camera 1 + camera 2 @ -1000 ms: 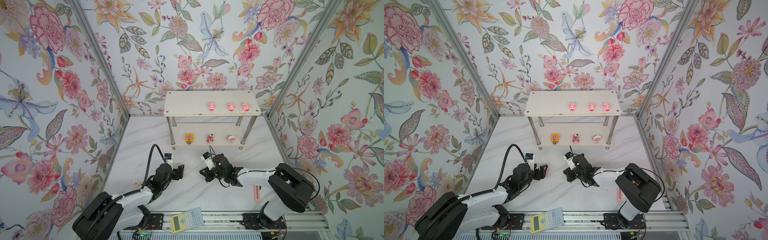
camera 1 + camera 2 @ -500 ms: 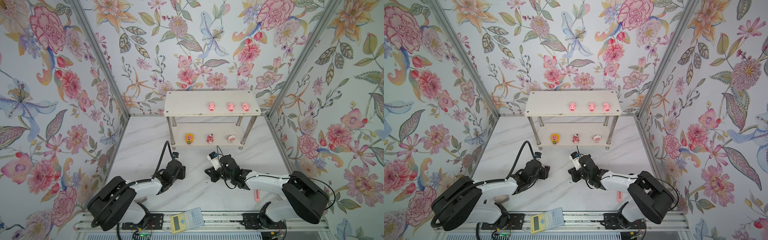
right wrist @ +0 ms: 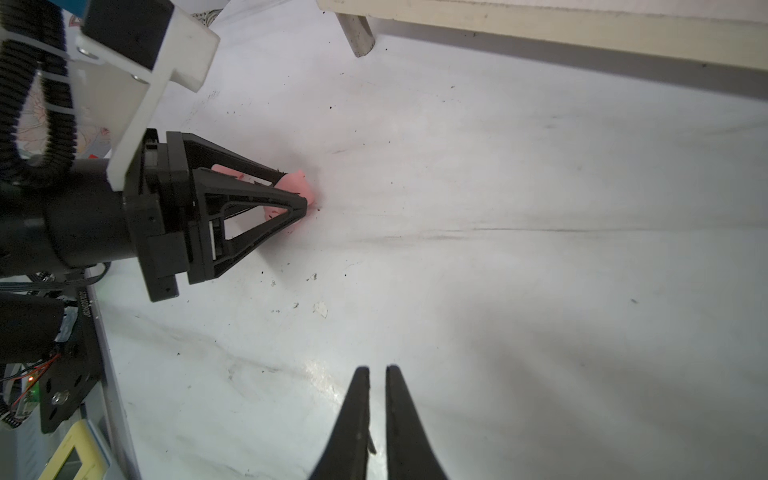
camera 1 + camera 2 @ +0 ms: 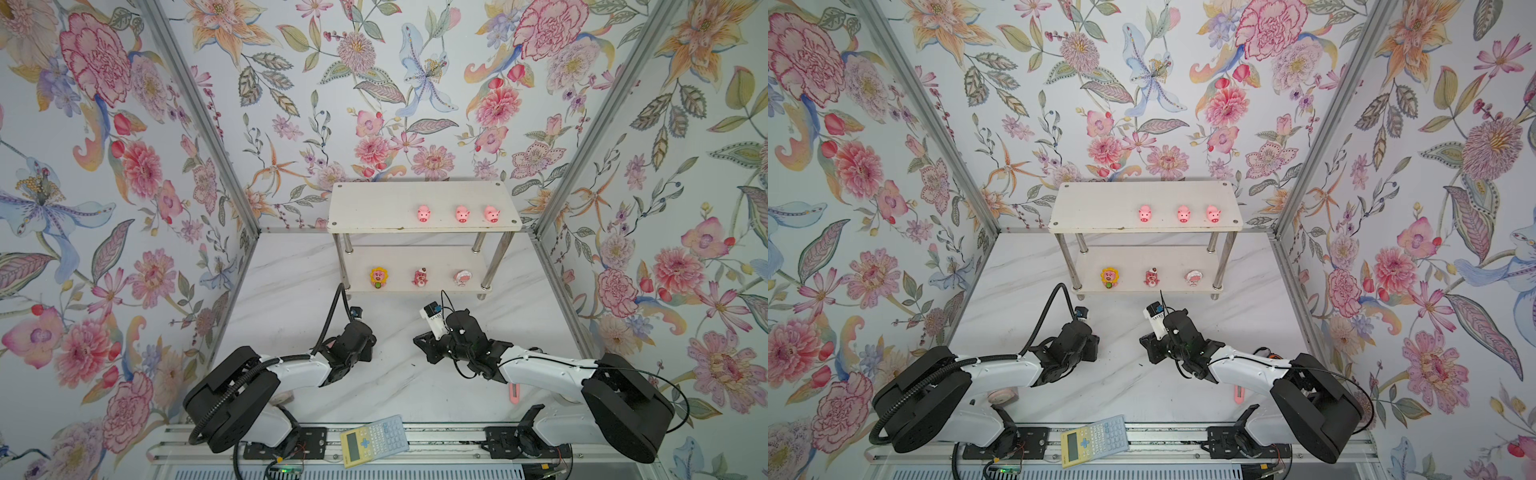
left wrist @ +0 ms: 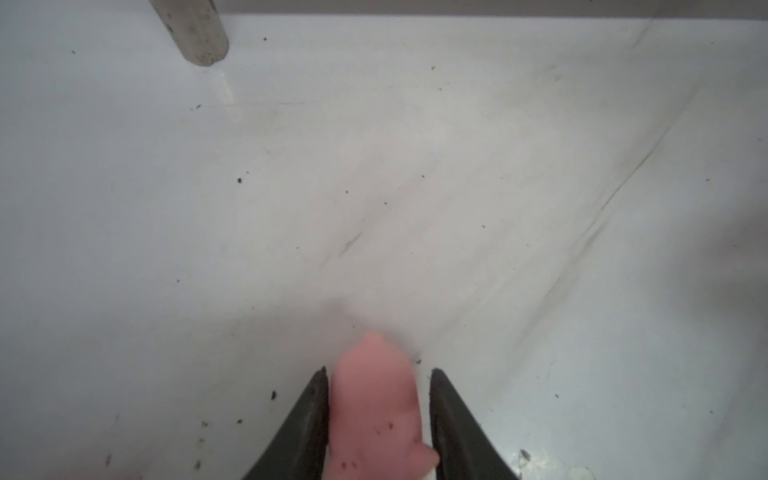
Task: Place and organize the plastic toys onto the shelf
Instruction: 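Close the left gripper on the pink pig near the table front, then lift the pig and carry it up to the top shelf with the left gripper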
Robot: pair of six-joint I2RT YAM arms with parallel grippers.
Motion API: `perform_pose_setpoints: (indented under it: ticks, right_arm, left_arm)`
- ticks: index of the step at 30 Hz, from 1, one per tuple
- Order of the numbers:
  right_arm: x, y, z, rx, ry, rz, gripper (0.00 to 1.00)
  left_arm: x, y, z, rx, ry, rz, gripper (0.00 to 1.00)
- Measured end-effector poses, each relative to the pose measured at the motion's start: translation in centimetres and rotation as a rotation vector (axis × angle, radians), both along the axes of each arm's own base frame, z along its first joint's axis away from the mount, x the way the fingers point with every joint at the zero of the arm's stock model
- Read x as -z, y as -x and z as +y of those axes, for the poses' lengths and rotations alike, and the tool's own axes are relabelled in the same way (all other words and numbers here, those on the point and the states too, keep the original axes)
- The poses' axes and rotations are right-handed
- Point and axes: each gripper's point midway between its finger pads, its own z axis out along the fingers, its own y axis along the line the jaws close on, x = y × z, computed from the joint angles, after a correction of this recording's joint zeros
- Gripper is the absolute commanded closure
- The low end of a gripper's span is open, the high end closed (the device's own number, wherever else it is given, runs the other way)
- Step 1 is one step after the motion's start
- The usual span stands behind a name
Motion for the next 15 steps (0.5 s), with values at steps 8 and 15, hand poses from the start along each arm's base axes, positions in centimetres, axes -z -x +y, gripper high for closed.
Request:
perform_pose_setpoints:
  ticks: [8, 15]
  right_arm:
    - [-0.2, -0.1, -0.5, 0.018, -0.009, 0.002, 0.87]
    - [-0.7, 0.1, -0.8, 0.03, -0.021, 0.004, 0.86]
  left_arm:
    - [-0.3, -0.3, 0.1, -0.022, -0.008, 0.009, 0.76]
    - [-11.1, -2.9, -1.7, -0.015, 0.033, -0.131, 0.74]
